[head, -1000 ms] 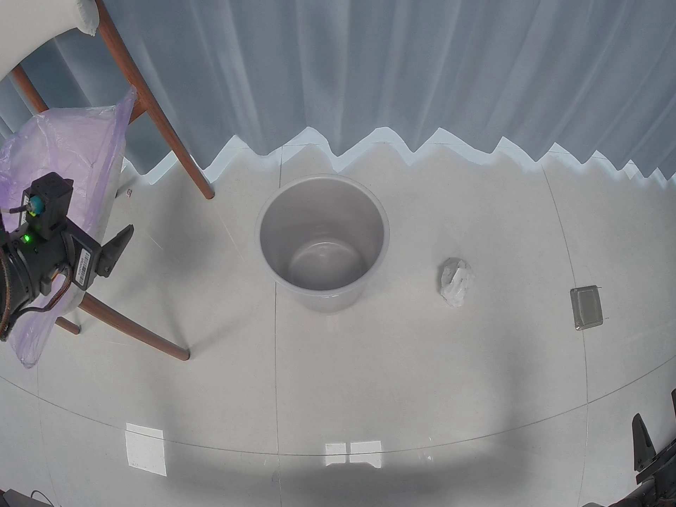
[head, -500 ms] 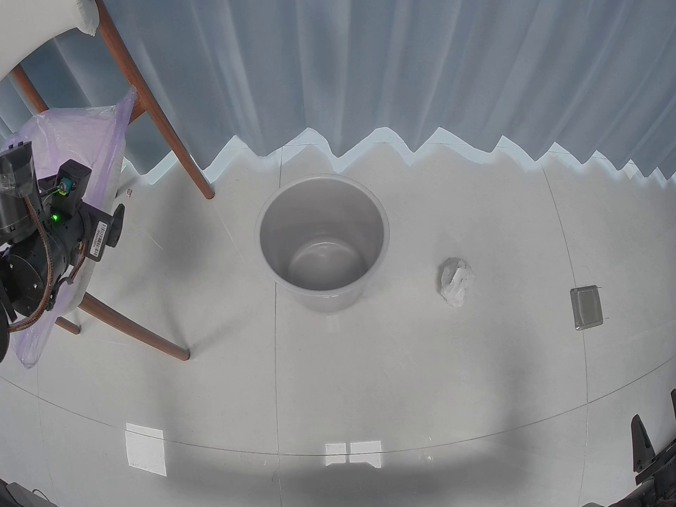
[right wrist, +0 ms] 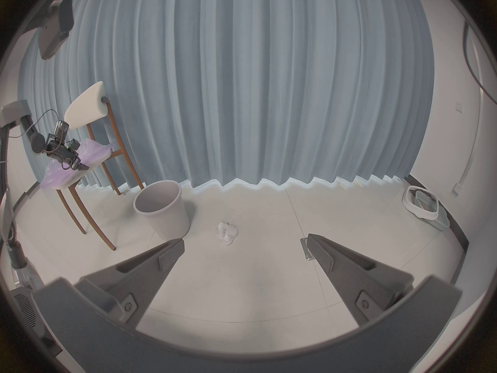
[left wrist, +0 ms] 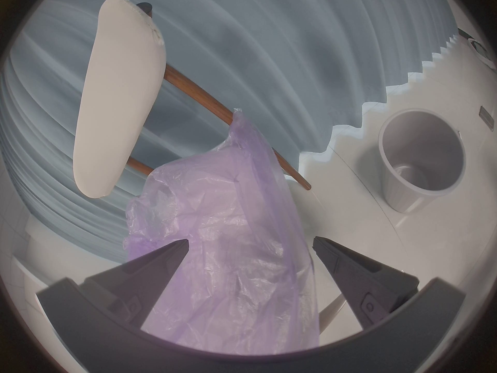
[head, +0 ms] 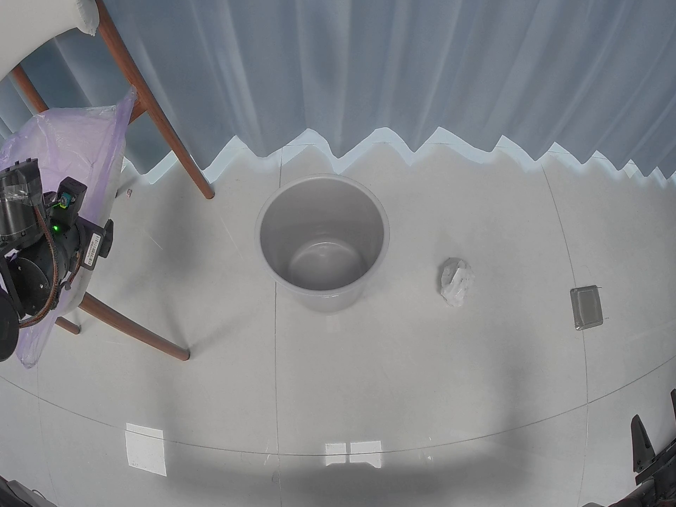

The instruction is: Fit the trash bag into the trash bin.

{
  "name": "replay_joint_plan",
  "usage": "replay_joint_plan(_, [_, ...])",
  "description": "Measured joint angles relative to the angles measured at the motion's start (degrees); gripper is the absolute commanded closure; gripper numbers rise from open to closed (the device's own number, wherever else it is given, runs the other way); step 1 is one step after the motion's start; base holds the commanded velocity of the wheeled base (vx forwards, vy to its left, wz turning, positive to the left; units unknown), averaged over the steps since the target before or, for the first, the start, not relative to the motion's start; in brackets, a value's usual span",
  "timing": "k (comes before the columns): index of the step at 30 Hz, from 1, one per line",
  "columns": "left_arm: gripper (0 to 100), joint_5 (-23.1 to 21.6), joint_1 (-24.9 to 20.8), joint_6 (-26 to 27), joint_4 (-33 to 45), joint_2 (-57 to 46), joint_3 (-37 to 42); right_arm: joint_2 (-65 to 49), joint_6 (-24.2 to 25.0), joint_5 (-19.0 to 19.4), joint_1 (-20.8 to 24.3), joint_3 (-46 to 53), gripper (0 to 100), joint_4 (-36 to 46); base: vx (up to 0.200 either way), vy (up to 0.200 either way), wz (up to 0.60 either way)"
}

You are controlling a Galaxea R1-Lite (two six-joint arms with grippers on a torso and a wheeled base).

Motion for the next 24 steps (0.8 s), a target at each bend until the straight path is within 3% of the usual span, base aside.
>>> replay_joint_plan(7, [0,-0.02,0.16,0.16,-0.1,1.1,-0.68,0.0,0.0,0.0,0.0,0.0,0,-0.02,0.0,0.0,0.0])
replay_joint_plan(8, [100,-0.02,0.22,0.16,-0.13,1.23,-0.74,0.0,0.0,0.0,0.0,0.0,0,-0.02,0.0,0.0,0.0])
replay_joint_plan(17, [100,-0.67,0.4,-0.27,-0.44,1.6,-0.6,0.0,0.06,-0.02,0.0,0.0,0,-0.02,0.0,0.0,0.0])
replay_joint_plan(20, [100,-3.77,1.15,-0.74,-0.29,1.4,-0.21,0.0,0.09,0.0,0.0,0.0,0,0.0,0.0,0.0,0.0])
replay_joint_plan(24, [100,-12.61,3.57,-1.21,0.39,0.55,0.23,0.0,0.09,0.0,0.0,0.0,0,-0.02,0.0,0.0,0.0])
